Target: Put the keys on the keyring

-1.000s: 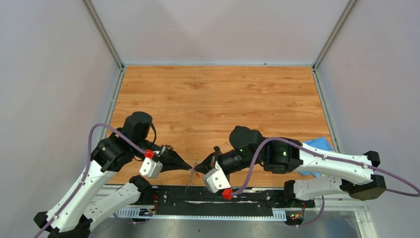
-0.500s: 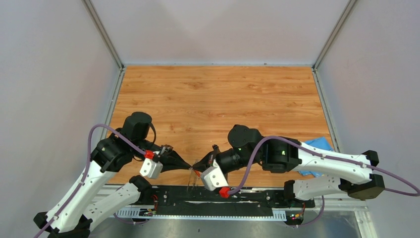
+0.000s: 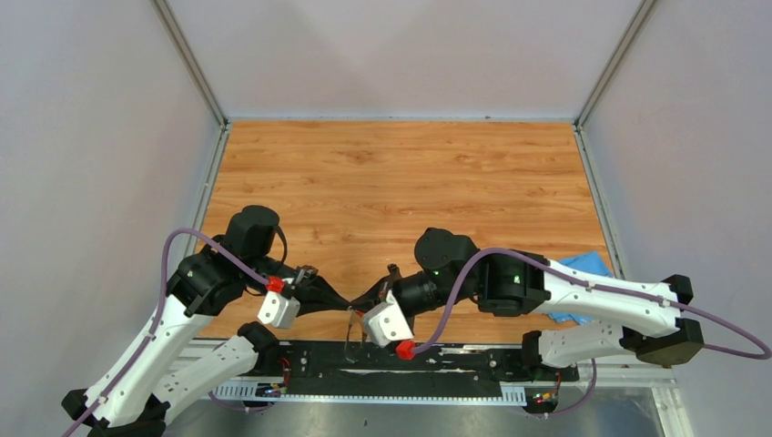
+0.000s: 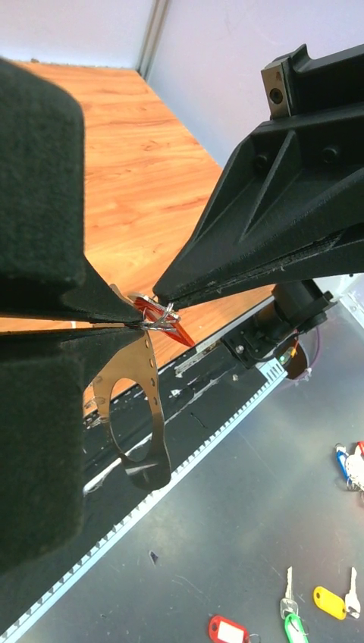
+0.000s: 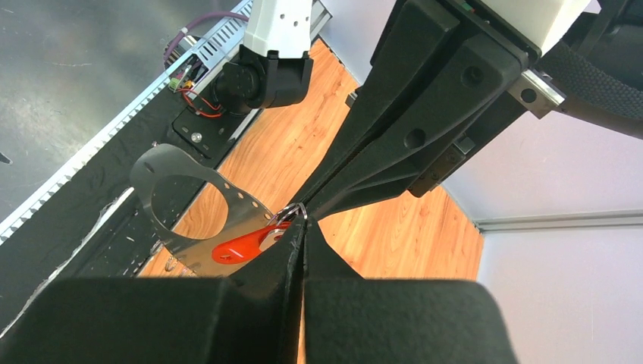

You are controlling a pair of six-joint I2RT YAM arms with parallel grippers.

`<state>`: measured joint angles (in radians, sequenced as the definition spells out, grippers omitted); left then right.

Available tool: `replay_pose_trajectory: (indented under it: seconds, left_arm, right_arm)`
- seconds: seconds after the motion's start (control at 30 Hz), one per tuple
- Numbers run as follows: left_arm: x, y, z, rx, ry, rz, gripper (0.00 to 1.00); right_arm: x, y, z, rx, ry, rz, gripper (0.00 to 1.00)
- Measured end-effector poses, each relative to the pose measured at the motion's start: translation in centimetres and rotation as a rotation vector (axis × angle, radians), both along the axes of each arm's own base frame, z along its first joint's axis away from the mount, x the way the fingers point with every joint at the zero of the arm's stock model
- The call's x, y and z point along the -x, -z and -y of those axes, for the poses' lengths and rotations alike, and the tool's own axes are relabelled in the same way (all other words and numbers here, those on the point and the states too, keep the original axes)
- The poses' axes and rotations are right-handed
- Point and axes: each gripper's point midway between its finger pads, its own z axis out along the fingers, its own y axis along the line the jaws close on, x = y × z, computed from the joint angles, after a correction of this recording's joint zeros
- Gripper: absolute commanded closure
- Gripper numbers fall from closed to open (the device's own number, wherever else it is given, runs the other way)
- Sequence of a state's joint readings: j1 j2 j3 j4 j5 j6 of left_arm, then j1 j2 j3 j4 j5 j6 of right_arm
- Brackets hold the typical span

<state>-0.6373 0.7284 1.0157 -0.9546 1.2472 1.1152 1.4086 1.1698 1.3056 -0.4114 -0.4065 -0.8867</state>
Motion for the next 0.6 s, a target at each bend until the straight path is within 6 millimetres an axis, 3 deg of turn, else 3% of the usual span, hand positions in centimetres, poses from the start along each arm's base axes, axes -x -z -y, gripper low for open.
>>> replay_pose_trajectory:
  seconds: [0.6]
  left_arm:
    - [-0.5,0.5,-0.1,-0.024,-0.027,0.012,1.0]
  right_arm:
    - [-1.4,0.3,-1.1,0.029,0.092,-0.03,1.0]
